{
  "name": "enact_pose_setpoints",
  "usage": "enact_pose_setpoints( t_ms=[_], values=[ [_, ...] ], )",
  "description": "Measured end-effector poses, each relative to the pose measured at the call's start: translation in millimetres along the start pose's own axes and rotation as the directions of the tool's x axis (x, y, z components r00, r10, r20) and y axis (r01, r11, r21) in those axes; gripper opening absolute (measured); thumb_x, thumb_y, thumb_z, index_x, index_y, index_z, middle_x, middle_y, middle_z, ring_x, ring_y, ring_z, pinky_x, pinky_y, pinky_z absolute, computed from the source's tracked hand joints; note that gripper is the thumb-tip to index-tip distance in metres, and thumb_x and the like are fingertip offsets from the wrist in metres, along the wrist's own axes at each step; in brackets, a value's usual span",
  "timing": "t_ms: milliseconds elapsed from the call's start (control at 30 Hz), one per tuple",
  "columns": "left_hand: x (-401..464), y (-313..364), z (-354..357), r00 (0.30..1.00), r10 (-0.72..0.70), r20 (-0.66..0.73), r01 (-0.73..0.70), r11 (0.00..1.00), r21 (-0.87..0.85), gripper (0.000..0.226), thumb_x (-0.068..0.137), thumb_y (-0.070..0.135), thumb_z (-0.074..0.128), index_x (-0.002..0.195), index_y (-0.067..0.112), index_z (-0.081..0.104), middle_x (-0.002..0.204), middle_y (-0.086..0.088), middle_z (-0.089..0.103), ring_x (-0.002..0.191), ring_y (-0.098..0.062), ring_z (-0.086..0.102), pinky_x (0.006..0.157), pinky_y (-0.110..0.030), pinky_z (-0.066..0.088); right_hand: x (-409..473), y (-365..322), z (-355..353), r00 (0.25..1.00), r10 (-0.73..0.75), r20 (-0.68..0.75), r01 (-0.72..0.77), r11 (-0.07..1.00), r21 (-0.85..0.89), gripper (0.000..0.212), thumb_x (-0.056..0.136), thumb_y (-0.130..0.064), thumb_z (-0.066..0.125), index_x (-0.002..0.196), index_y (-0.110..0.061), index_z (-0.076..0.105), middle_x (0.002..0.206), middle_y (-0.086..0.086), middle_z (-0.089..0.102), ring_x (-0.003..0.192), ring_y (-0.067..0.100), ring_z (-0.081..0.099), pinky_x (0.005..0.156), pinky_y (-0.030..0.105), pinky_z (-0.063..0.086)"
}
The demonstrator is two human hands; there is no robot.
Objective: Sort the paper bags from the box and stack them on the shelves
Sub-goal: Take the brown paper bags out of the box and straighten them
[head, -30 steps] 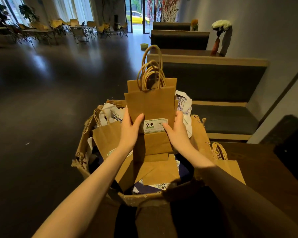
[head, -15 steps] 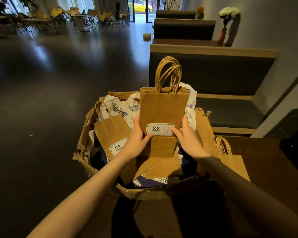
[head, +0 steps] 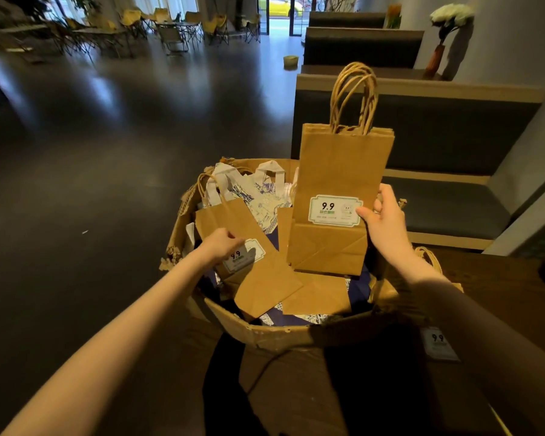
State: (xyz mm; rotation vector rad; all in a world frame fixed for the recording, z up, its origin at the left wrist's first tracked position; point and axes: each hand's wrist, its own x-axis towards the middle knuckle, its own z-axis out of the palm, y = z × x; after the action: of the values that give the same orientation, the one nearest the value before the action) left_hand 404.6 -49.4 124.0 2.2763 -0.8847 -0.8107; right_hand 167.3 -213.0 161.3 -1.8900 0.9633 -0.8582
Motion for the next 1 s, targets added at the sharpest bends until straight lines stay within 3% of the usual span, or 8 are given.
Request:
enact_pose_setpoints(
  t_ms=[67,133,233,467,567,667,767,1000],
  values=[
    [2,-7,3,0.996,-0.084,-0.013,0.083,0.996,-0.016,0.029,0.095,0.021,0.052,0.068,0.012,0.048,0.071,-0.007,0.049,0.060,-0.015,0.046,0.057,-0.025,0.038,1,-1,4,1.000,-0.005,0.004,0.005,1.000,0.009,0.036,0.095,-0.007,0.051,0.129,-0.017,0.041,0.119,0.003,0.060,0.109,0.014,0.058,0.074,0.017,0.052],
    [1,-12,5,0.978,-0.197,-0.064,0.192,0.978,-0.081,0.031,0.090,0.030,0.057,0.107,0.004,0.055,0.112,-0.019,0.055,0.097,-0.027,0.057,0.085,-0.035,0.047,0,-2,9,1.000,0.002,0.008,-0.002,0.999,0.051,0.036,0.094,-0.006,0.051,0.127,-0.019,0.042,0.119,0.004,0.060,0.108,0.017,0.059,0.087,0.037,0.054],
    [-3,-9,9,0.920,-0.363,-0.147,0.344,0.928,-0.144,0.081,0.088,0.037,0.060,0.145,0.003,0.014,0.151,-0.023,0.013,0.137,-0.040,0.021,0.112,-0.045,0.024,-1,-1,15,1.000,0.010,0.029,-0.012,0.998,0.068,0.037,0.094,-0.007,0.052,0.126,-0.023,0.042,0.119,0.010,0.061,0.109,0.020,0.060,0.090,0.049,0.052],
    [1,-15,8,0.910,-0.387,-0.149,0.324,0.888,-0.327,0.080,0.080,0.030,0.066,0.141,0.002,0.023,0.138,-0.022,0.039,0.122,-0.037,0.045,0.101,-0.046,0.044,-4,-5,21,0.999,0.013,0.044,-0.017,0.996,0.088,0.035,0.094,-0.002,0.049,0.127,-0.015,0.043,0.118,-0.005,0.056,0.115,0.013,0.055,0.095,0.038,0.050],
    [-4,-12,7,0.927,-0.311,-0.209,0.192,0.873,-0.448,0.078,0.077,0.016,0.068,0.136,0.000,0.020,0.125,-0.011,0.047,0.106,-0.023,0.051,0.087,-0.032,0.048,-2,-3,21,0.999,0.019,0.046,-0.023,0.994,0.110,0.038,0.095,-0.002,0.049,0.131,-0.013,0.041,0.133,0.004,0.054,0.123,0.017,0.052,0.095,0.032,0.048],
    [-9,-5,9,0.913,-0.299,-0.277,0.079,0.797,-0.599,0.058,0.089,0.005,0.058,0.133,0.001,0.020,0.116,-0.006,0.045,0.099,-0.017,0.048,0.081,-0.029,0.046,1,-4,20,1.000,0.008,0.026,-0.011,0.992,0.122,0.042,0.095,-0.004,0.049,0.136,-0.012,0.039,0.137,0.007,0.052,0.127,0.019,0.050,0.098,0.037,0.049],
    [-14,9,8,0.933,-0.222,-0.282,-0.016,0.759,-0.651,0.014,0.087,-0.004,0.057,0.095,0.008,0.057,0.107,-0.012,0.062,0.083,-0.019,0.061,0.075,-0.034,0.053,2,-14,13,1.000,-0.023,-0.017,0.025,0.992,0.122,0.040,0.097,-0.005,0.046,0.135,-0.012,0.040,0.135,0.003,0.052,0.123,0.014,0.051,0.079,0.011,0.050],
    [-31,47,-6,0.875,-0.065,-0.479,-0.307,0.691,-0.654,0.011,0.097,0.007,0.043,0.098,0.013,0.052,0.109,-0.012,0.062,0.099,-0.025,0.062,0.086,-0.042,0.053,4,-30,-11,0.971,-0.086,-0.222,0.092,0.996,0.018,0.037,0.100,-0.016,0.041,0.137,-0.018,0.039,0.127,0.002,0.057,0.111,0.011,0.056,0.072,0.011,0.043]
  ],
)
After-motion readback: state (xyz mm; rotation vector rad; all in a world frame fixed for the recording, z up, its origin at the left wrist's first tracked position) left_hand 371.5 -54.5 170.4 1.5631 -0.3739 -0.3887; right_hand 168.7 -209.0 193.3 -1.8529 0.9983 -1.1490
